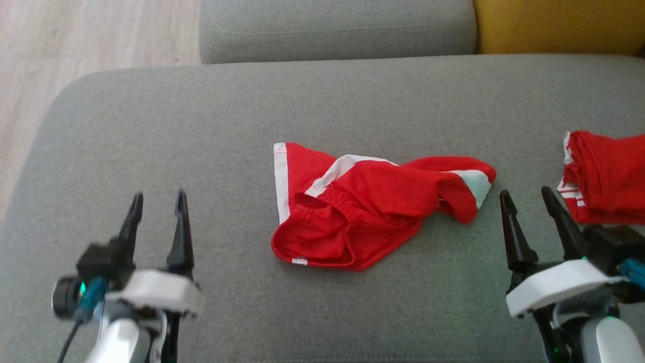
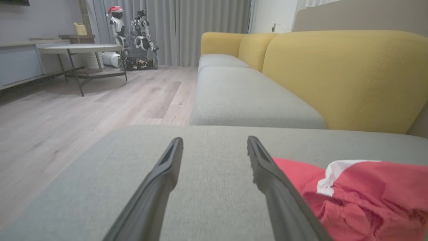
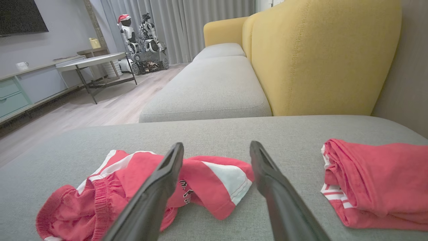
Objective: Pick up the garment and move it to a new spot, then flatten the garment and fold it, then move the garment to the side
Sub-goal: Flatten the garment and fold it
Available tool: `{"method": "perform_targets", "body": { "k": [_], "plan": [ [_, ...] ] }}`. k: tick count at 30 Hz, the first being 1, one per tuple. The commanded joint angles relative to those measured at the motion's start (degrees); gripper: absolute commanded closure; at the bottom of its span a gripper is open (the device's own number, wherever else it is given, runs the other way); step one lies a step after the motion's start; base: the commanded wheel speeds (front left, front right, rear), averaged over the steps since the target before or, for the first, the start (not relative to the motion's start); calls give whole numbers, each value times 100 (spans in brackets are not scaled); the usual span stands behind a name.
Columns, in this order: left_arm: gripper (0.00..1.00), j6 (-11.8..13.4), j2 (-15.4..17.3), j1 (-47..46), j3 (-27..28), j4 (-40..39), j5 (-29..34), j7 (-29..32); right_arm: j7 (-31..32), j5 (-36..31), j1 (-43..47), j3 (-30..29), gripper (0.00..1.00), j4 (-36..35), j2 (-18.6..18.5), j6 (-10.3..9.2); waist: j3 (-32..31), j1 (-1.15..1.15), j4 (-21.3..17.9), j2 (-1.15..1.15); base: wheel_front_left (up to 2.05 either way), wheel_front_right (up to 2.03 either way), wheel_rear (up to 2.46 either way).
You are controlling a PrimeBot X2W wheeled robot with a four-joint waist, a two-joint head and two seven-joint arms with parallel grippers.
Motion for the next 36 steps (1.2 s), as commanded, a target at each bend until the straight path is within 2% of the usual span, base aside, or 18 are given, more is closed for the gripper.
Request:
{"method": "perform_targets", "body": {
  "k": [1,9,25,30,36],
  "plan": [
    [0,43,171,-187,280,-255,-16,-5,12,-25,-36,136,0,-231,-30,-5,-26,0,16,0,0,0,0],
    [0,92,312,256,223,-513,-53,192,74,-65,65,162,0,-289,-30,-5,-125,0,58,0,0,0,0],
    [0,150,385,296,138,-623,-56,374,108,-17,96,182,0,-338,-30,-5,-111,0,64,0,0,0,0],
    [0,-26,379,126,35,-581,-238,711,111,4,69,175,0,-345,-30,-5,-37,0,78,0,0,0,0],
    [0,-543,265,-750,-374,-385,-454,1513,117,0,-85,231,0,-370,-30,-5,226,0,40,0,0,0,0]
  ]
}}
